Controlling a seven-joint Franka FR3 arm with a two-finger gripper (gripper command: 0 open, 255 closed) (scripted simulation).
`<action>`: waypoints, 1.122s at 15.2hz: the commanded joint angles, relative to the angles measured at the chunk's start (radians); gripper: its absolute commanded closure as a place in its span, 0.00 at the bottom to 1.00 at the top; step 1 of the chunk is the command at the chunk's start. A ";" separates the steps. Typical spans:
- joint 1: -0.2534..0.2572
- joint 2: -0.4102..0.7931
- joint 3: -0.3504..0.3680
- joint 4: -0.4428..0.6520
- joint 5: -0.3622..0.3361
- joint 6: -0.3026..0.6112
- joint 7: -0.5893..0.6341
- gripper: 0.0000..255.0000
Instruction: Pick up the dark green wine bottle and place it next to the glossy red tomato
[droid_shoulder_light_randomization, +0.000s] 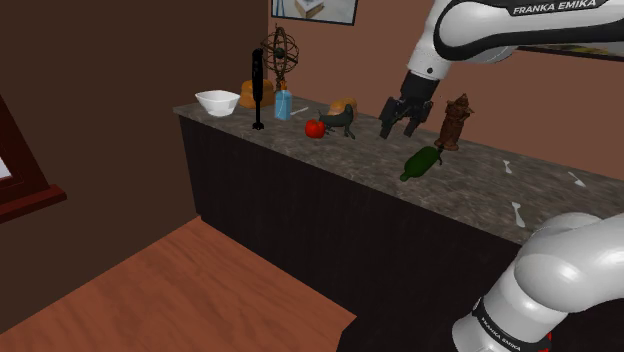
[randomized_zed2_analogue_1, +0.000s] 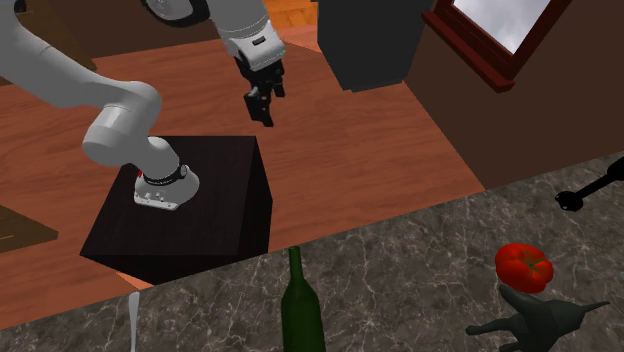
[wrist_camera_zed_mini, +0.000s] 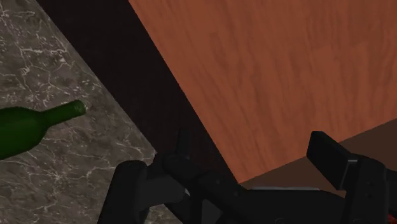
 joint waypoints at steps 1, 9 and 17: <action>-0.031 0.038 -0.002 -0.015 -0.006 0.069 0.053 0.00; -0.153 0.203 -0.019 -0.043 -0.039 0.311 0.260 0.00; -0.269 0.370 -0.050 -0.048 -0.081 0.525 0.477 0.00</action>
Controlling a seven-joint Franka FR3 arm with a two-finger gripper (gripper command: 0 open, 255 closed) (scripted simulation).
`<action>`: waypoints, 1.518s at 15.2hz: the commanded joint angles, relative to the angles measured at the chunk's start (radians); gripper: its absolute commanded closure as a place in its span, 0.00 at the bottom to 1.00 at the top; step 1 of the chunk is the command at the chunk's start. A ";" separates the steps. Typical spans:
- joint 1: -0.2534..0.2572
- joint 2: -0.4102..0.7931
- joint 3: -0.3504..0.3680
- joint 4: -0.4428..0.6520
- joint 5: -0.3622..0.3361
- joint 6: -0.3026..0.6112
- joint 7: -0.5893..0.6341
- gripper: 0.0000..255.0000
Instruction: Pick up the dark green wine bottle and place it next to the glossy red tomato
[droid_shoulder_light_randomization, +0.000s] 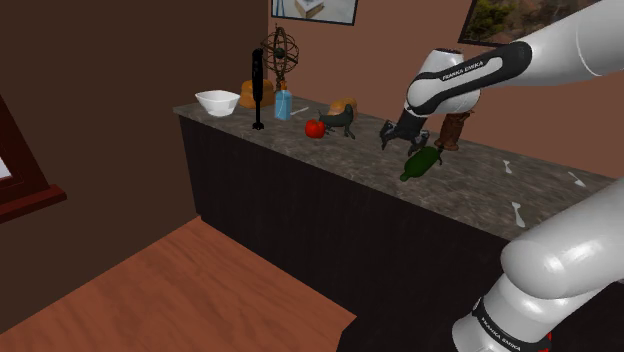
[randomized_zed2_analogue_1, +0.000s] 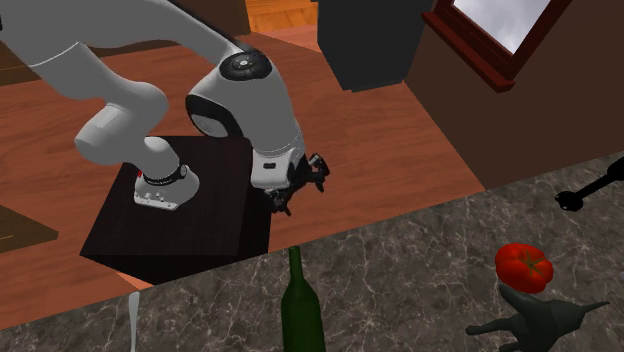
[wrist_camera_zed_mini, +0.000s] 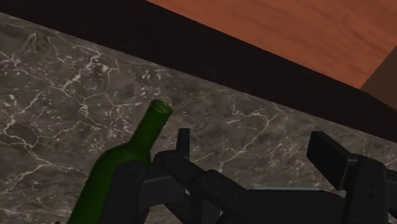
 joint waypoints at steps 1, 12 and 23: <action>-0.028 0.047 -0.008 0.002 -0.012 0.056 0.061 0.00; -0.160 0.255 -0.081 0.005 -0.081 0.300 0.371 0.00; -0.163 0.361 -0.083 0.020 -0.067 0.391 0.361 0.00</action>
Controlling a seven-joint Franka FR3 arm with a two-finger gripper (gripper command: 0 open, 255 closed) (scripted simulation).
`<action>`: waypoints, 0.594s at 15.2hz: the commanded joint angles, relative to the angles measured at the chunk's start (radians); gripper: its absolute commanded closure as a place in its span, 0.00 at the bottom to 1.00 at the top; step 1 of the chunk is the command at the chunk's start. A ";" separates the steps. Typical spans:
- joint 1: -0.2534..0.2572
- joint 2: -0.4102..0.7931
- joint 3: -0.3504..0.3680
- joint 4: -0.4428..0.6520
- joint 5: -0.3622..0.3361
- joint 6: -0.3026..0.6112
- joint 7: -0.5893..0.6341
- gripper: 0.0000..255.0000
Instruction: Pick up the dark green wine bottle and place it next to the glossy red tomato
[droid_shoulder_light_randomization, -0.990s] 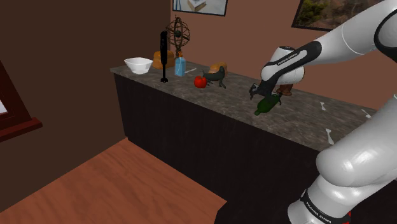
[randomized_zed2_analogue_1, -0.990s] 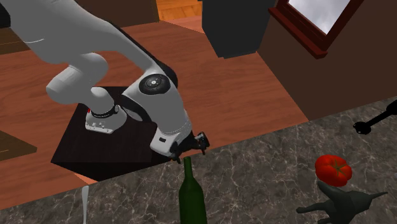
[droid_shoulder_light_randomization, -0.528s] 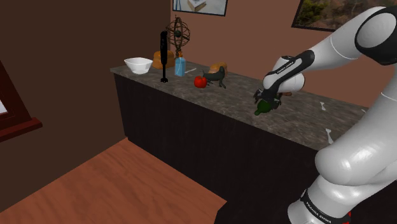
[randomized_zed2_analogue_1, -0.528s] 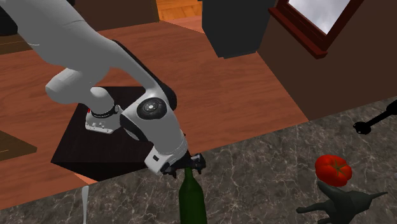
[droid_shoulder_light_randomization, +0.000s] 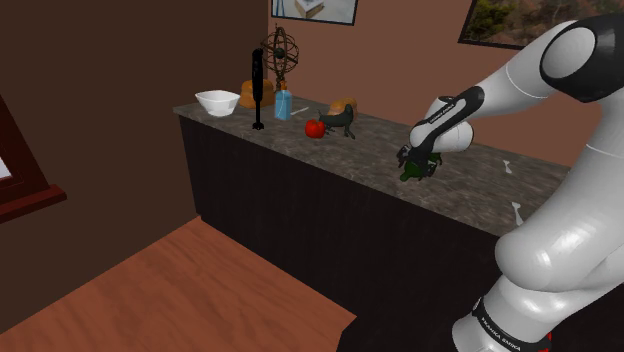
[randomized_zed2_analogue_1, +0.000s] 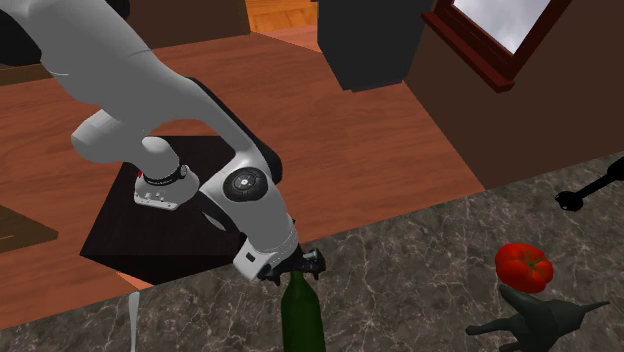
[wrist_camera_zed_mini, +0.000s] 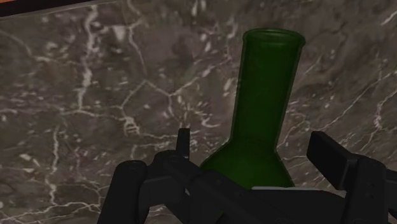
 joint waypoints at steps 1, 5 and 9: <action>0.000 0.002 0.000 0.001 0.001 0.001 -0.001 0.00; 0.000 0.002 0.000 0.001 0.001 0.001 -0.001 1.00; 0.000 0.002 0.000 0.001 0.001 0.001 -0.001 1.00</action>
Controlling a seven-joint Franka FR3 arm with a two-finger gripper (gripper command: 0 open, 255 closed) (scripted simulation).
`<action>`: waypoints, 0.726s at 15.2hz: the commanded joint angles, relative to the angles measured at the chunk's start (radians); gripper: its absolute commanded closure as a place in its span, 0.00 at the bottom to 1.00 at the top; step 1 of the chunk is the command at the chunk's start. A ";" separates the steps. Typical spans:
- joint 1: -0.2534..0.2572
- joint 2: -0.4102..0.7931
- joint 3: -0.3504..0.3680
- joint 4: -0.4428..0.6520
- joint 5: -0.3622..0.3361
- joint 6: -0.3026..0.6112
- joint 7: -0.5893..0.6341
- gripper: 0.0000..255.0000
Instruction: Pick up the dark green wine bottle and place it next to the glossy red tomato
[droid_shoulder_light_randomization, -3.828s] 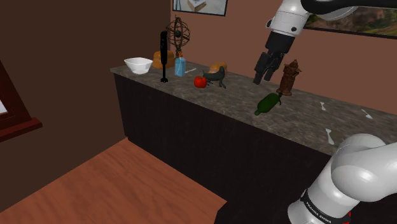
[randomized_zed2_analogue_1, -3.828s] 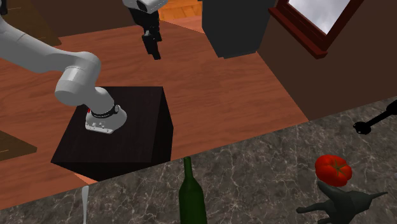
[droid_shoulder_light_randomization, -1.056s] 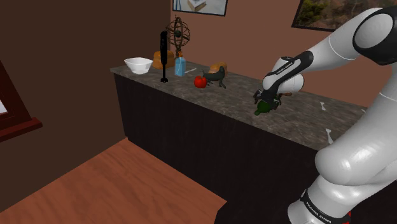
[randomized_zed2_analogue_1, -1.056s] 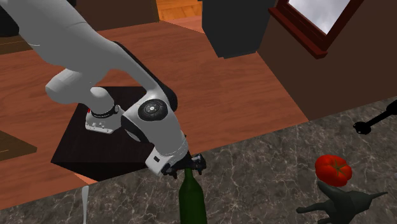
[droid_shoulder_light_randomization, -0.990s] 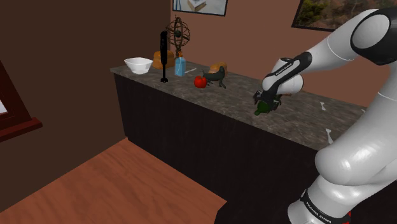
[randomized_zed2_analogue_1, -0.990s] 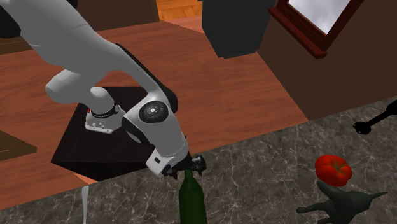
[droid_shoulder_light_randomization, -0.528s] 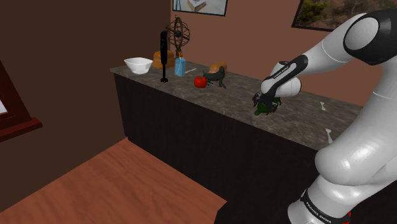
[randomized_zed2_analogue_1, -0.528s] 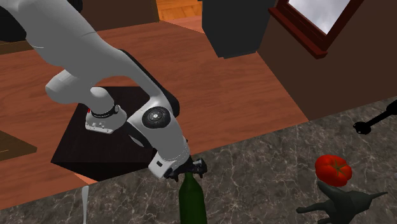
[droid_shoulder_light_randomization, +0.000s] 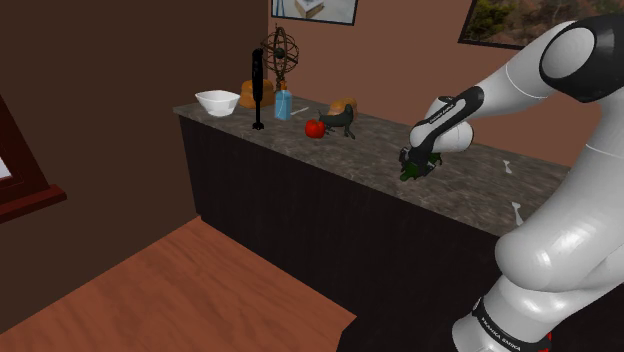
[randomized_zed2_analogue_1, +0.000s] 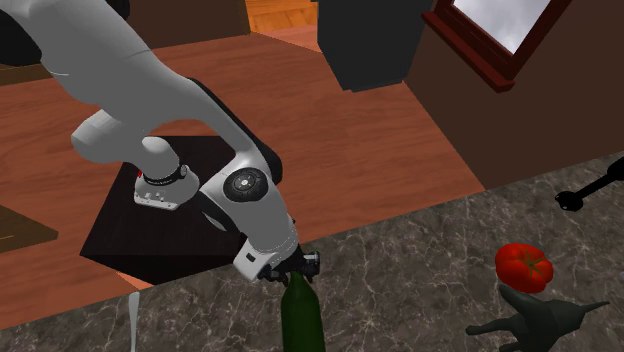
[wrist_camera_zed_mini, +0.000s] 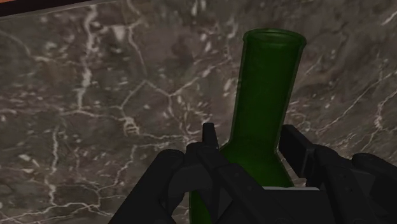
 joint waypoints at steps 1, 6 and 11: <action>0.000 0.000 0.000 0.000 0.000 0.000 0.000 1.00; 0.000 -0.011 0.000 0.003 0.000 -0.013 0.000 1.00; 0.001 -0.062 0.000 0.020 -0.002 -0.081 -0.002 1.00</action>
